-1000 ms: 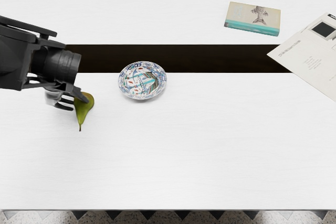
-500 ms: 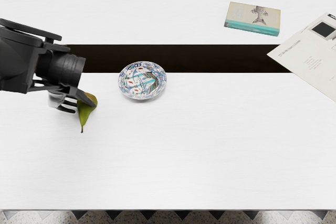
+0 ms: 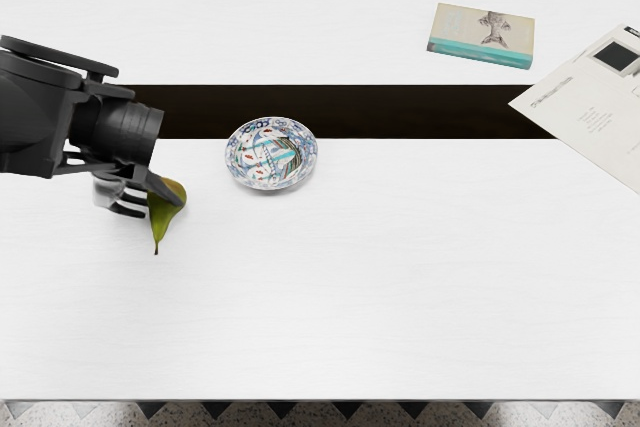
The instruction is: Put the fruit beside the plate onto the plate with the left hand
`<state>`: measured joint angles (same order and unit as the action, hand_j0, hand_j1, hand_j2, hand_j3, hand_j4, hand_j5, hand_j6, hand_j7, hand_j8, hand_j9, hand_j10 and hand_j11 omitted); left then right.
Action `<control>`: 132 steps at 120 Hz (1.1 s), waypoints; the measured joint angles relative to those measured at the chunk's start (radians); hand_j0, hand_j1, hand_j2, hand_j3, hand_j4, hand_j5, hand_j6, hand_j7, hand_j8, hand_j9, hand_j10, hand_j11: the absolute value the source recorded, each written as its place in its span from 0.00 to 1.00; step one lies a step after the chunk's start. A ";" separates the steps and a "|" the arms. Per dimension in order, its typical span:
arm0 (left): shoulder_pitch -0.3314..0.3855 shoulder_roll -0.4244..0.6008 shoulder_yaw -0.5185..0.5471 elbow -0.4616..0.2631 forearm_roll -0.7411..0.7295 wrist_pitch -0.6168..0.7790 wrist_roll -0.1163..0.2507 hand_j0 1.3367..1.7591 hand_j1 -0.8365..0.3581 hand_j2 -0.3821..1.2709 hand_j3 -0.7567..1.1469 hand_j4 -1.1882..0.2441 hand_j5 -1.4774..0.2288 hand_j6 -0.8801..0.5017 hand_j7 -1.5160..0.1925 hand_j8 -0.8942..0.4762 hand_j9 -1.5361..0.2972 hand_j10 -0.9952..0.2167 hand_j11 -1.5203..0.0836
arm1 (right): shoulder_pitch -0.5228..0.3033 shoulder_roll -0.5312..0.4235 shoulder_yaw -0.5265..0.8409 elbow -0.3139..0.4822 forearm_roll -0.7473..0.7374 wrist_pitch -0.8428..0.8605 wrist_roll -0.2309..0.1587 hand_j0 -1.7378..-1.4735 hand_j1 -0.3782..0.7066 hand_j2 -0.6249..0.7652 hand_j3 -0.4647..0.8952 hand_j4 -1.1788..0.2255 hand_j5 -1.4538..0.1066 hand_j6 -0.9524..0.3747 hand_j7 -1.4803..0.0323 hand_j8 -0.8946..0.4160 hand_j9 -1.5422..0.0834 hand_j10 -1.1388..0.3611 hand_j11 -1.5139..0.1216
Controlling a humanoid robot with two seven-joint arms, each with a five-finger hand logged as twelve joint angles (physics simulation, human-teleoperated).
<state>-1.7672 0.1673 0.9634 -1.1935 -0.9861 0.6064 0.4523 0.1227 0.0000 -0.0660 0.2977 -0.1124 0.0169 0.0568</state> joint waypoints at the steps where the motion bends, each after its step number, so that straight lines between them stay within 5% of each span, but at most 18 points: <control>1: 0.000 0.001 0.000 0.000 0.000 0.000 0.000 0.75 0.50 0.38 0.40 0.42 0.40 0.26 0.41 0.28 0.40 0.33 0.45 | 0.000 0.000 0.000 0.000 0.000 0.000 0.000 0.30 0.04 0.45 0.34 0.83 0.92 0.71 0.97 0.67 0.94 0.75 0.92; 132: -0.043 0.080 -0.111 -0.010 0.019 0.004 0.006 0.76 0.43 0.47 0.40 0.40 0.37 0.32 0.40 0.31 0.38 0.30 0.43 | 0.000 0.000 0.000 0.000 0.000 0.000 0.000 0.30 0.04 0.45 0.34 0.83 0.92 0.71 0.97 0.67 0.94 0.75 0.92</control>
<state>-1.8101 0.2470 0.8525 -1.2034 -0.9667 0.6099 0.4578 0.1227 0.0000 -0.0660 0.2979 -0.1124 0.0169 0.0568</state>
